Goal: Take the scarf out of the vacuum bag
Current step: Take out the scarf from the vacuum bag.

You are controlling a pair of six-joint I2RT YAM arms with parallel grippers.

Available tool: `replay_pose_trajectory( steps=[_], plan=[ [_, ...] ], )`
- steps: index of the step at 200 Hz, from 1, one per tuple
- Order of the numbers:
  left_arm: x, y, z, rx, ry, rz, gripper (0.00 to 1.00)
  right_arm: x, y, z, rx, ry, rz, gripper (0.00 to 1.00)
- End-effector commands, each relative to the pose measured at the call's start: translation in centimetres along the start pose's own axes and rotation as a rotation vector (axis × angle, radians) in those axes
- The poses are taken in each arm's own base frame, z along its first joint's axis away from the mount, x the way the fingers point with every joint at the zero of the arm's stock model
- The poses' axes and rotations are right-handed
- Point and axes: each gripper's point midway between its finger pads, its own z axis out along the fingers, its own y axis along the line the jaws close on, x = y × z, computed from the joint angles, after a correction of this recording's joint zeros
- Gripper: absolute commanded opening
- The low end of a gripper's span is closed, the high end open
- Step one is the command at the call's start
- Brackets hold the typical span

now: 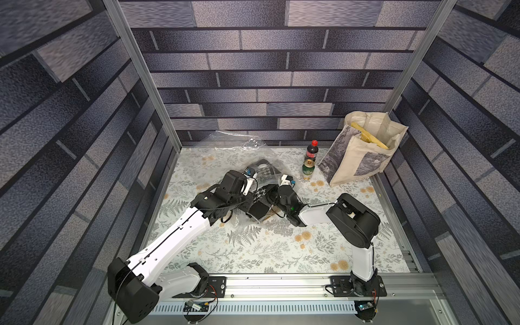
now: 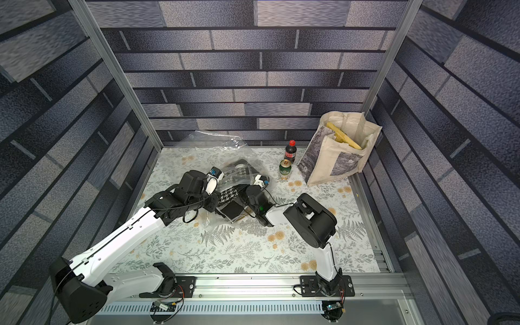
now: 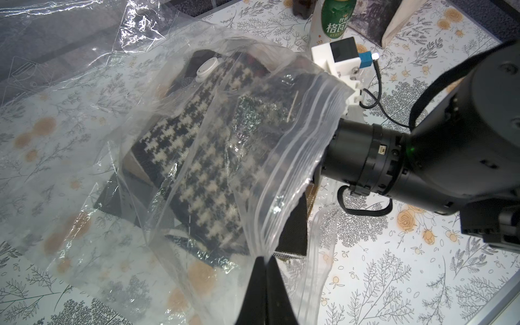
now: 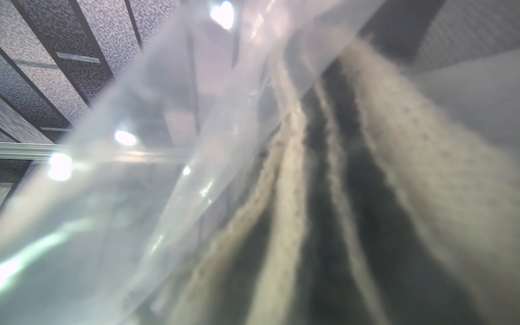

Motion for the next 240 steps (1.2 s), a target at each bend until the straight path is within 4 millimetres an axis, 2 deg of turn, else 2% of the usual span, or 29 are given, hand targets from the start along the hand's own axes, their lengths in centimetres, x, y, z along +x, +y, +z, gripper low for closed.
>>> replay_pose_trajectory(
  steps=[1,33,47,94,156,210,240],
  plan=[
    [0.0,0.0,-0.7,-0.003,-0.015,0.012,0.00,0.6,1.1,0.7,-0.034,0.017,0.019,0.66],
    [0.0,0.0,-0.7,-0.005,-0.015,0.013,0.00,0.8,1.0,1.0,-0.047,0.024,0.026,0.39],
    [0.0,0.0,-0.7,-0.005,-0.015,0.012,0.00,0.7,1.1,0.9,-0.047,0.023,0.022,0.23],
    [0.1,0.2,-0.5,-0.006,-0.006,0.005,0.00,0.9,1.9,0.7,-0.054,0.048,0.019,0.07],
    [0.0,0.0,-0.1,0.002,0.037,-0.003,0.00,1.5,5.3,-0.8,-0.067,0.112,-0.045,0.02],
    [-0.5,-0.8,0.2,0.018,0.057,-0.017,0.00,1.4,3.3,-3.5,0.147,0.152,-0.101,0.05],
    [-0.5,-0.4,0.4,-0.003,0.068,-0.021,0.00,0.7,3.7,-5.4,0.206,0.147,-0.188,0.03]
  ],
)
